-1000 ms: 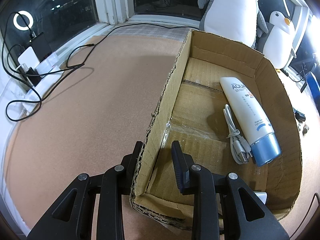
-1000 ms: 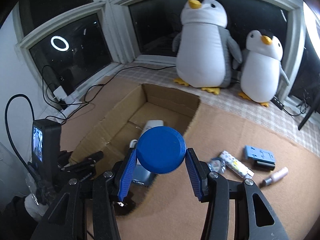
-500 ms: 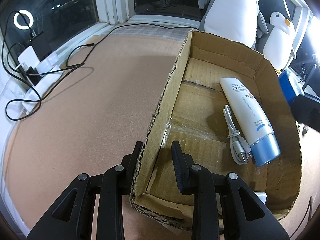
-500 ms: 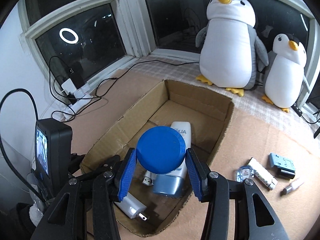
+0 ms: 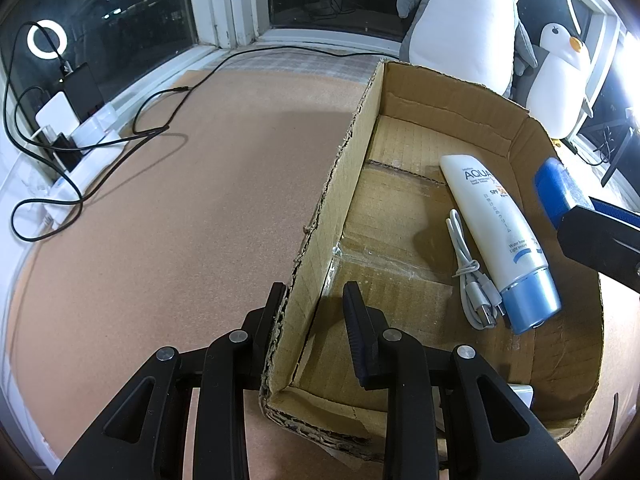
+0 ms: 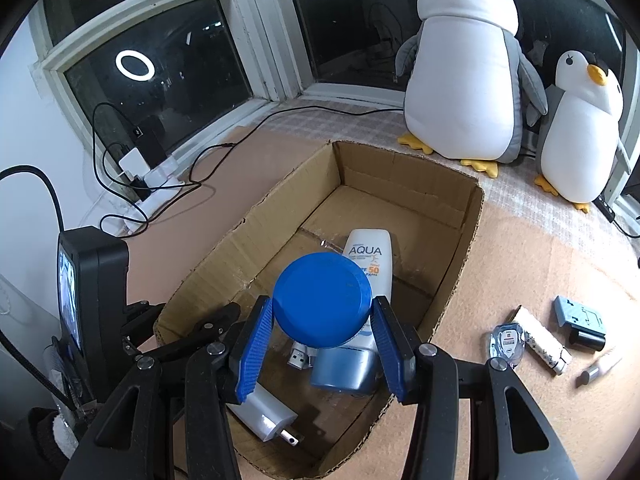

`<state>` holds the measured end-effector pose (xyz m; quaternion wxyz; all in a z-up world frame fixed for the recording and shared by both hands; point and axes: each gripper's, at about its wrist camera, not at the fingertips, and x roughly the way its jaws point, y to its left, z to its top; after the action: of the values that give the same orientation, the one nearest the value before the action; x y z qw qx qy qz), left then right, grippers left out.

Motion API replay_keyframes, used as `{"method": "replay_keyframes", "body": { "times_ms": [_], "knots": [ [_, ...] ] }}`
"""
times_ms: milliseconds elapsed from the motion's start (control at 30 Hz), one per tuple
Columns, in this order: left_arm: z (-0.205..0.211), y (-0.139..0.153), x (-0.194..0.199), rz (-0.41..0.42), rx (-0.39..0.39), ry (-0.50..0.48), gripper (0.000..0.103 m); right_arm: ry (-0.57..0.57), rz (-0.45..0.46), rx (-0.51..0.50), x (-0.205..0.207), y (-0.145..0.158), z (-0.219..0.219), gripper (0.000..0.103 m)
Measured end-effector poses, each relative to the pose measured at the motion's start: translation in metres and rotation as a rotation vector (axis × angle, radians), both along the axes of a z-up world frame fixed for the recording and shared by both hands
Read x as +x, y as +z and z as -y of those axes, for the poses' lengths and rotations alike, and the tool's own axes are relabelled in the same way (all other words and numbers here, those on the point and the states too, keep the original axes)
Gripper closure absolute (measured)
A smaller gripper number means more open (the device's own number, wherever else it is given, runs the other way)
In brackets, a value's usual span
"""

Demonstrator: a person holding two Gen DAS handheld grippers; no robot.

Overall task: Organize rigid objects
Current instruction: 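Carry the tape measure into the box and open the right gripper, then move the right gripper to the clear hand sanitizer bottle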

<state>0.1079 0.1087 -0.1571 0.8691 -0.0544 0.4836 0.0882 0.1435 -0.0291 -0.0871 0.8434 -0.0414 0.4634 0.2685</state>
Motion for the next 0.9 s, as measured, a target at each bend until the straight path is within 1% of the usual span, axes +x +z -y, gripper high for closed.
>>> {"method": "replay_keyframes", "body": {
  "times_ms": [33,100,133,167,633,900],
  "knots": [
    [0.0,0.0,0.0,0.0,0.0,0.0,0.076,0.002,-0.004,0.005,0.001,0.0,0.0,0.057],
    [0.0,0.0,0.0,0.0,0.001,0.001,0.076,0.009,-0.02,0.018,0.002,0.0,0.0,0.052],
    [0.0,0.0,0.0,0.0,-0.001,0.001,0.076,0.008,-0.024,0.018,0.002,0.0,0.0,0.046],
    [0.0,0.0,0.0,0.001,-0.001,0.001,0.076,0.005,-0.023,0.018,0.002,0.0,0.0,0.043],
    [0.0,0.0,0.0,0.001,0.001,0.0,0.076,-0.02,-0.006,0.037,0.001,0.006,0.008,0.043],
    [0.0,-0.001,0.0,0.001,0.001,0.001,0.076,-0.046,-0.008,0.055,0.0,0.011,0.025,0.043]
  ]
}}
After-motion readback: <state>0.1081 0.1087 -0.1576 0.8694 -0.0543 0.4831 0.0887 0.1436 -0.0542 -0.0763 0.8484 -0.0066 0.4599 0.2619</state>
